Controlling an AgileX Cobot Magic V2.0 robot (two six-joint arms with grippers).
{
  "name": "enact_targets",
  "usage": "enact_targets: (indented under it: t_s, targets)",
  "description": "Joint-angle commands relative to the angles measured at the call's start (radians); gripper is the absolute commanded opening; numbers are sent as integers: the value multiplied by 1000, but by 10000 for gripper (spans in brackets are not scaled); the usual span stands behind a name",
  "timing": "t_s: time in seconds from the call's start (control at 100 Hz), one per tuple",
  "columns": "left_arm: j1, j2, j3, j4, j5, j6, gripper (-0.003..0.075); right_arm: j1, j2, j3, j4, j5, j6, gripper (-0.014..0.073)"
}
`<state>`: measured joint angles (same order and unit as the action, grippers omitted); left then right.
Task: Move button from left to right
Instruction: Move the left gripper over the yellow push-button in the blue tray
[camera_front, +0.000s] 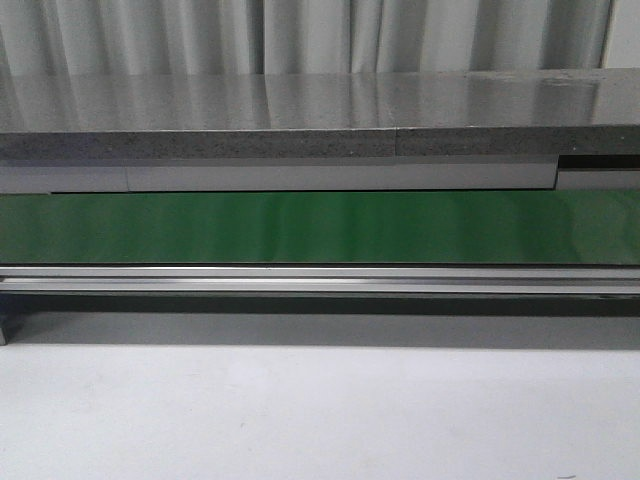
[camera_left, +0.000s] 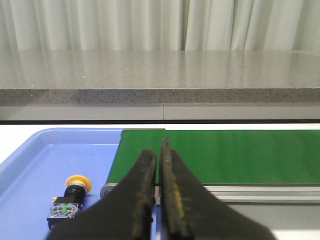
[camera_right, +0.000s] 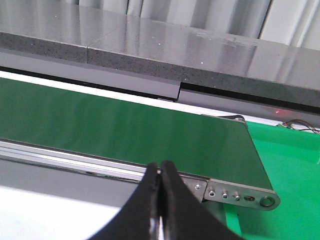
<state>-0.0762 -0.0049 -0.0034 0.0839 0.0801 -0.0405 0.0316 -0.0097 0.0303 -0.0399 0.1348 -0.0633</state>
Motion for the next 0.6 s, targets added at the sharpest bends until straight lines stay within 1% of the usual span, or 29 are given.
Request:
enact_targets:
  t_s: [0.0, 0.16, 0.28, 0.4, 0.52, 0.59]
  targets:
    - [3, -11, -23, -37, -80, -11, 5, -7, -15, 0, -11, -89, -4, -122]
    - [3, 84, -108, -63, -55, -11, 5, -7, -15, 0, -11, -89, -4, -122]
    - [3, 195, -205, -63, 3, -11, 5, -7, -15, 0, -11, -89, -4, -122]
    - [3, 332, -337, -44, 154, -11, 5, -7, -15, 0, -11, -89, -4, -122]
    - [3, 475, -488, 28, 375, -11, 5, -7, -15, 0, -11, -89, -4, -122]
    - [3, 550, -559, 48, 472, -11, 5, -7, -15, 0, -11, -89, -4, -122]
